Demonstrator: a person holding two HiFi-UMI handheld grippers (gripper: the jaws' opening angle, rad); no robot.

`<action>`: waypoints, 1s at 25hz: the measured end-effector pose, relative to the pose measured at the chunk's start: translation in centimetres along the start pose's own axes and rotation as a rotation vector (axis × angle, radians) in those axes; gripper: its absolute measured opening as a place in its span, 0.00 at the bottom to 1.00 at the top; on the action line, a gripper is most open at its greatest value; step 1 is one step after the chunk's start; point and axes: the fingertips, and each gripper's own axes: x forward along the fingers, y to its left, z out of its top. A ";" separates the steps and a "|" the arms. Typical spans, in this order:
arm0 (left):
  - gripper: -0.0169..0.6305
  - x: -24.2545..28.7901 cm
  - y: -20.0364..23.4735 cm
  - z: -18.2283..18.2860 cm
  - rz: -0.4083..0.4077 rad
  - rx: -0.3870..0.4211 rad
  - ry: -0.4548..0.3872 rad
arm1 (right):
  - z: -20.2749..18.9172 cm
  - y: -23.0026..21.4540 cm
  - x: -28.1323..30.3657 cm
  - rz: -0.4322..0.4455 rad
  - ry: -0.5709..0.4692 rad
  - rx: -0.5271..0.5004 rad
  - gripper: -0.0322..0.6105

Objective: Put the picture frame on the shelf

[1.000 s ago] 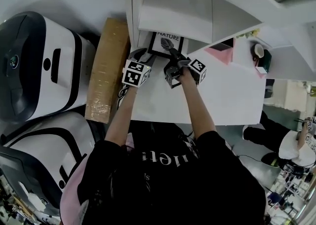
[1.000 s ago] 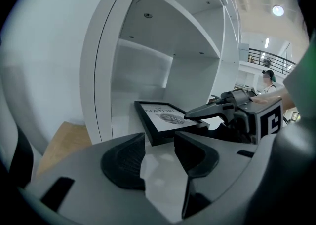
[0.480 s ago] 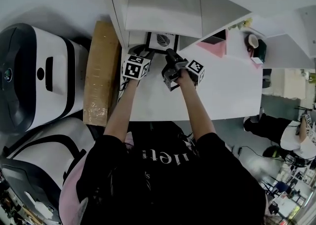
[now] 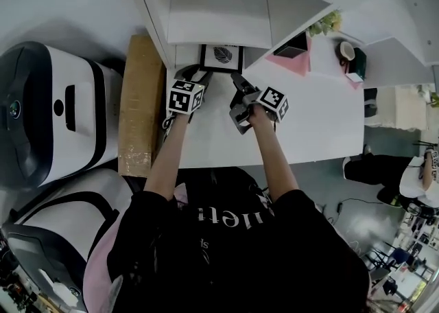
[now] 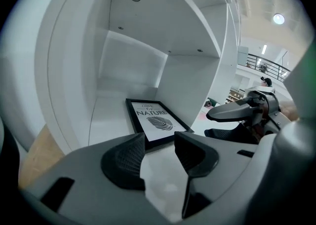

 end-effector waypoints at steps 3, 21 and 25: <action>0.31 -1.7 -0.9 0.2 -0.024 -0.004 -0.021 | -0.6 1.6 -1.2 0.027 0.018 -0.110 0.33; 0.31 -13.4 -10.0 1.3 -0.213 -0.014 -0.103 | -7.1 10.5 -11.8 0.176 0.059 -0.564 0.24; 0.31 -15.6 -12.2 1.9 -0.227 -0.005 -0.136 | -7.8 11.1 -13.8 0.175 0.054 -0.647 0.23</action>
